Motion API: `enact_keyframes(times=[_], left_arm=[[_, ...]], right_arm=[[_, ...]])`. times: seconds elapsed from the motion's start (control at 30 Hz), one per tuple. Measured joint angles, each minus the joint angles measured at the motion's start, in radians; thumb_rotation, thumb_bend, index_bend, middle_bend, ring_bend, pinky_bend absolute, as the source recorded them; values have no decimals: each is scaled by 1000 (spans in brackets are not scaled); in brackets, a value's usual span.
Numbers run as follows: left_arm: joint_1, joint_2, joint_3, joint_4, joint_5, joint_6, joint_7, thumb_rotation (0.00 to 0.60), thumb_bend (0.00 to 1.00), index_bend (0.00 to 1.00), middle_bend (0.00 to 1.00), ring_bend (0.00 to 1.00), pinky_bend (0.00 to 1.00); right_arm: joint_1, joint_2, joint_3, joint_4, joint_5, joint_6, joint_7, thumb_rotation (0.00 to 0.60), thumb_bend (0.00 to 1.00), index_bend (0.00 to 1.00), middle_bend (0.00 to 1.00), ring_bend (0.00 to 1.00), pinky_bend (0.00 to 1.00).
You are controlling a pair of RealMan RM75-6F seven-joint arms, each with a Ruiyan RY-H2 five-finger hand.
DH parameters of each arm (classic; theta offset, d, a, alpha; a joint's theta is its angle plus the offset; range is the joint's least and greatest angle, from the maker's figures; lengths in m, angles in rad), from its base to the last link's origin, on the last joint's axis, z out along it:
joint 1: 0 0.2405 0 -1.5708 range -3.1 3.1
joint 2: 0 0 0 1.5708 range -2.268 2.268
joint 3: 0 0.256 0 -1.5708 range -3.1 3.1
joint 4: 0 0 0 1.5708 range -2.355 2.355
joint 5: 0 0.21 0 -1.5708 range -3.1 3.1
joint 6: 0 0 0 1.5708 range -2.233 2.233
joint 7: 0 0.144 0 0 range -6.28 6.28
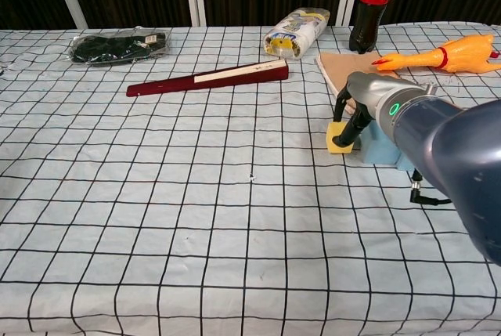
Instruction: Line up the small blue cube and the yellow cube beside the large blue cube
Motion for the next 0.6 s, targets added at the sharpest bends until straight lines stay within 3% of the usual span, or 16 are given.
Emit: enact_keyframes(times=[0.6], left_arm=[[0,-1,-1,0,-3,0,5,600,11,214,52,0,0]], right_arm=[[-33,-8,9,16,-27,-23,-8,600,359,493,16,1,92]])
